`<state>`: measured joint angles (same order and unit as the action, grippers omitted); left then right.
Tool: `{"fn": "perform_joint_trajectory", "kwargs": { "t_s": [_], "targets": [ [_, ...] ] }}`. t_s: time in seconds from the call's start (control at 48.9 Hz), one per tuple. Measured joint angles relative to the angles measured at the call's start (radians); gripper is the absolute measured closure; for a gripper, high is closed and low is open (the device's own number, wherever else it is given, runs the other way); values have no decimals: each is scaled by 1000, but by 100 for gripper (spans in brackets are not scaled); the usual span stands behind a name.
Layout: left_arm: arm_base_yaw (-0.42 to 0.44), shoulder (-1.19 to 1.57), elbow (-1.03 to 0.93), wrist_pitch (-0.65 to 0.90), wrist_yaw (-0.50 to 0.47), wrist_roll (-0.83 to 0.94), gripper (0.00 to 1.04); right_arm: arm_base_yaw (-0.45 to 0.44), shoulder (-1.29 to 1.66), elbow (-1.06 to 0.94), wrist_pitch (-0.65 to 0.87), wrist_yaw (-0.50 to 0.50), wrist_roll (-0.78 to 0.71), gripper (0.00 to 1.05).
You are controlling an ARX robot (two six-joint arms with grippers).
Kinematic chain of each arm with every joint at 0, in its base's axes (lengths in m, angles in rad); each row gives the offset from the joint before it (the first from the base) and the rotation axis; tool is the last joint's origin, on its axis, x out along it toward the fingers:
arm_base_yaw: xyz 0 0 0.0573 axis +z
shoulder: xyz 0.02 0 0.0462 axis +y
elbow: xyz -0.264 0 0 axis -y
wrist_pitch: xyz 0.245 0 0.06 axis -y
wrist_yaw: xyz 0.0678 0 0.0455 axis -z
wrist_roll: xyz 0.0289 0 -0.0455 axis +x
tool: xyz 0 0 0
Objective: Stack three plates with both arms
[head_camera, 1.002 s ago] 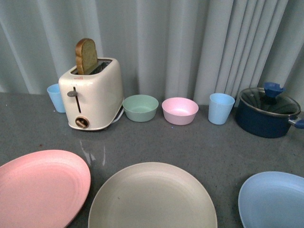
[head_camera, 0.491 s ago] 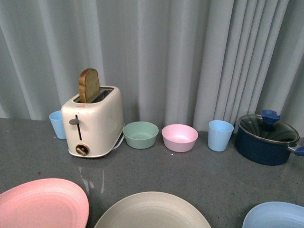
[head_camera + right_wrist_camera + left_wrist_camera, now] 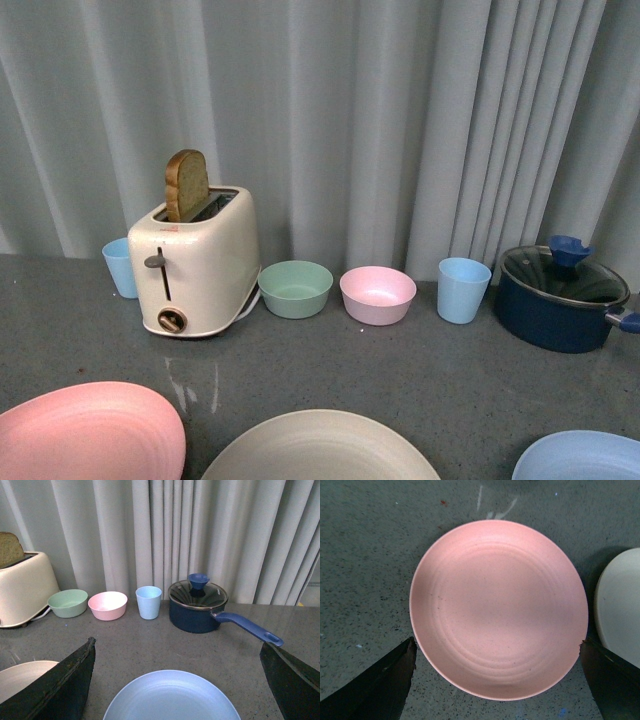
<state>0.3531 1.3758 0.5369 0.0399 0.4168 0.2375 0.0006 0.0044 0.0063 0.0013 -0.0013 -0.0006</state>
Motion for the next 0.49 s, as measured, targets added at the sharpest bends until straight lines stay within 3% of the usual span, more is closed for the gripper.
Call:
{"fn": "perform_joint_trajectory", "kwargs": {
  "t_s": [0.123,0.286,0.491],
  "targets": [
    [-34,120,31,3,5,65,7,0,0,0,0,0,0,7],
    [-72,225,85,57,-73,89,7,0,0,0,0,0,0,7],
    [-66,341,145,64,-117,120,7,0,0,0,0,0,0,7]
  ]
}}
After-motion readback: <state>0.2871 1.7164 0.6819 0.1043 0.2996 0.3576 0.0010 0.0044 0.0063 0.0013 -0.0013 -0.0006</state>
